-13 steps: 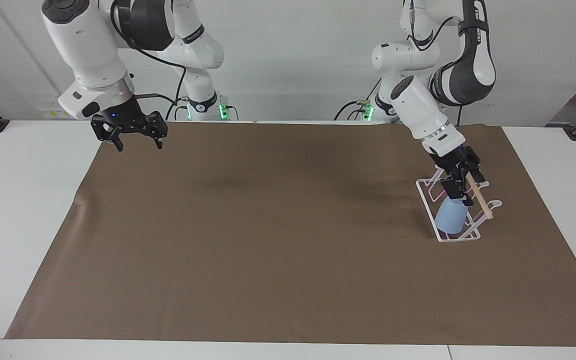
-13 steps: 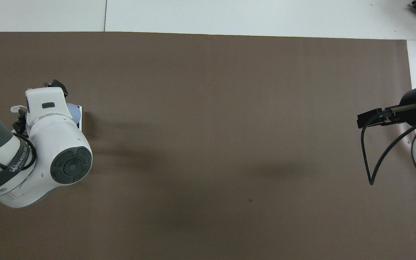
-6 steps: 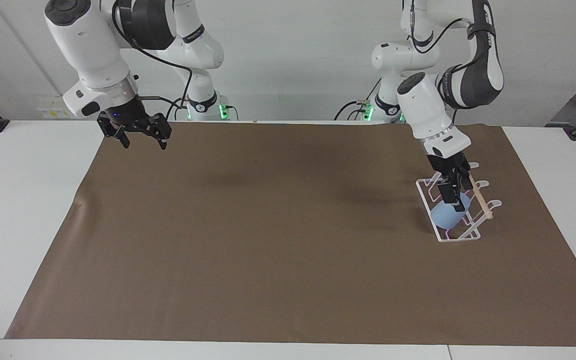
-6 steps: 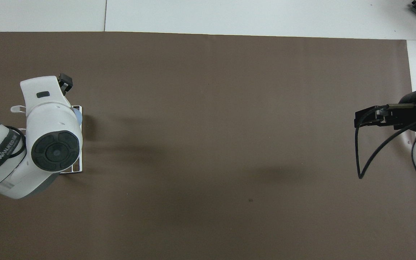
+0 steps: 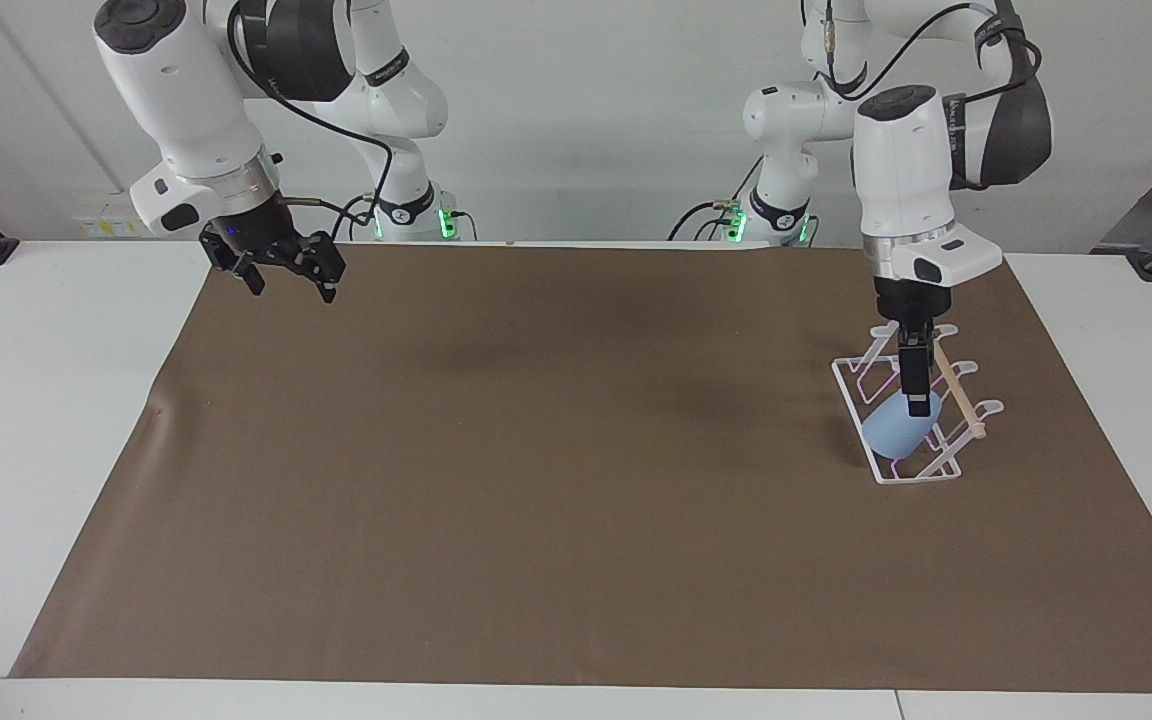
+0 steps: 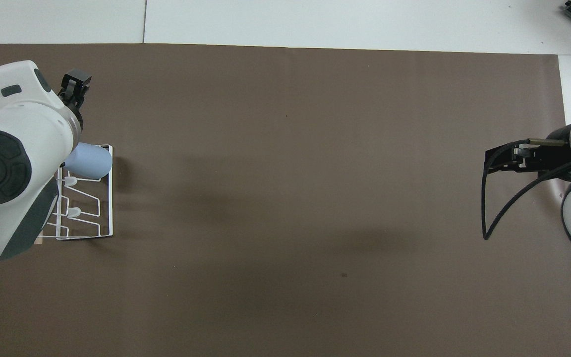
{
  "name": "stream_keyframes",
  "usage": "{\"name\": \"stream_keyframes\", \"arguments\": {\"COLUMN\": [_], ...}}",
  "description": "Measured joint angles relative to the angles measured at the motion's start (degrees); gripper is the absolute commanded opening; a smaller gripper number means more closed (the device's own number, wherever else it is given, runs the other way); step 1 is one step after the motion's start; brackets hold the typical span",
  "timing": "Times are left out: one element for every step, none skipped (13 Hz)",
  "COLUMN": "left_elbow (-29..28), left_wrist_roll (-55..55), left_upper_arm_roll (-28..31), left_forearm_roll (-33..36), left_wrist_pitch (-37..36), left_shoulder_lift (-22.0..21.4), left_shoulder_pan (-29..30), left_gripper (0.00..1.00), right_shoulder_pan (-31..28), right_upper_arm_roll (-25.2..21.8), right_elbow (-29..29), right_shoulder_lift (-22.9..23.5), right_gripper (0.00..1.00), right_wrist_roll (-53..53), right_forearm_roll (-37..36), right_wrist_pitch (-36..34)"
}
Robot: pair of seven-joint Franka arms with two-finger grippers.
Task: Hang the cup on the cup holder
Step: 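Lower the cup onto the rack peg and open the left gripper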
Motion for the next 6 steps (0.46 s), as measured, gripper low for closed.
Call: {"name": "stream_keyframes", "arguments": {"left_elbow": [2.0, 3.9, 5.4, 6.5, 7.2, 7.5], "left_wrist_roll": [3.7, 8.5, 13.7, 19.5, 24.8, 28.8], "left_upper_arm_roll": [0.0, 0.0, -0.1, -0.1, -0.1, -0.1], "left_forearm_roll": [-2.9, -5.8, -7.5, -8.6, -9.3, -10.5], "left_wrist_pitch": [-2.9, -6.3, -10.0, -13.7, -16.3, -17.7], "left_shoulder_lift": [-0.1, -0.1, -0.2, -0.3, -0.5, -0.8], "left_shoulder_pan": [0.0, 0.0, 0.0, 0.0, 0.0, 0.0], "left_gripper": [1.0, 1.0, 1.0, 1.0, 1.0, 1.0], "right_shoulder_pan": [0.0, 0.0, 0.0, 0.0, 0.0, 0.0], "right_upper_arm_roll": [0.0, 0.0, 0.0, 0.0, 0.0, 0.0], "right_elbow": [0.0, -0.1, -0.2, -0.2, -0.2, -0.2], "right_shoulder_lift": [0.0, 0.0, 0.0, 0.0, -0.1, -0.1], "right_gripper": [1.0, 1.0, 1.0, 1.0, 1.0, 1.0], "right_wrist_roll": [0.0, 0.0, 0.0, 0.0, 0.0, 0.0], "right_forearm_roll": [0.0, 0.0, 0.0, 0.0, 0.0, 0.0], "right_wrist_pitch": [-0.1, -0.2, -0.2, -0.2, -0.2, -0.5]}}
